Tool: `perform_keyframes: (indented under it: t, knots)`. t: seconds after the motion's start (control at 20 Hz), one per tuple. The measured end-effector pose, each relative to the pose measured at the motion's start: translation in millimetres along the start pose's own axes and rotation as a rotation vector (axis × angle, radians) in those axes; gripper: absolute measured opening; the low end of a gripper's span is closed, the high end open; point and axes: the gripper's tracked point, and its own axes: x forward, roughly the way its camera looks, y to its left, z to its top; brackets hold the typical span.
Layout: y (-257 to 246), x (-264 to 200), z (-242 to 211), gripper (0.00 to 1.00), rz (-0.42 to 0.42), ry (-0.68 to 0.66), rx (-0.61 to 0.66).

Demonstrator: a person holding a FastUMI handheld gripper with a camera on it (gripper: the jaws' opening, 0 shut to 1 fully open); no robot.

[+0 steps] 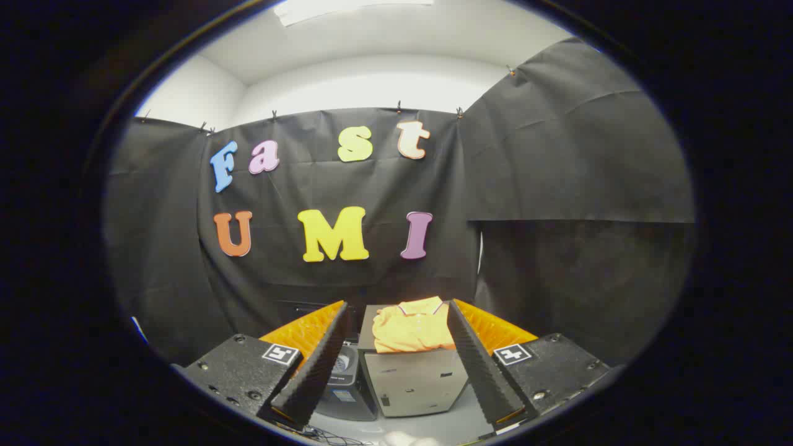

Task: Put the clothes into the washing machine and then close the washing machine lid.

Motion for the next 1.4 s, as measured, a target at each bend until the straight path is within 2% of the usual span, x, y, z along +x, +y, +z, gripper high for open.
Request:
perform_keyframes:
  t: [0.95, 1.4]
  knots:
    - [14.4, -16.0, -1.7, 0.99, -0.04, -0.016, -0.015]
    - [-14.1, 17.9, 3.4, 0.99, -0.115, -0.008, -0.047]
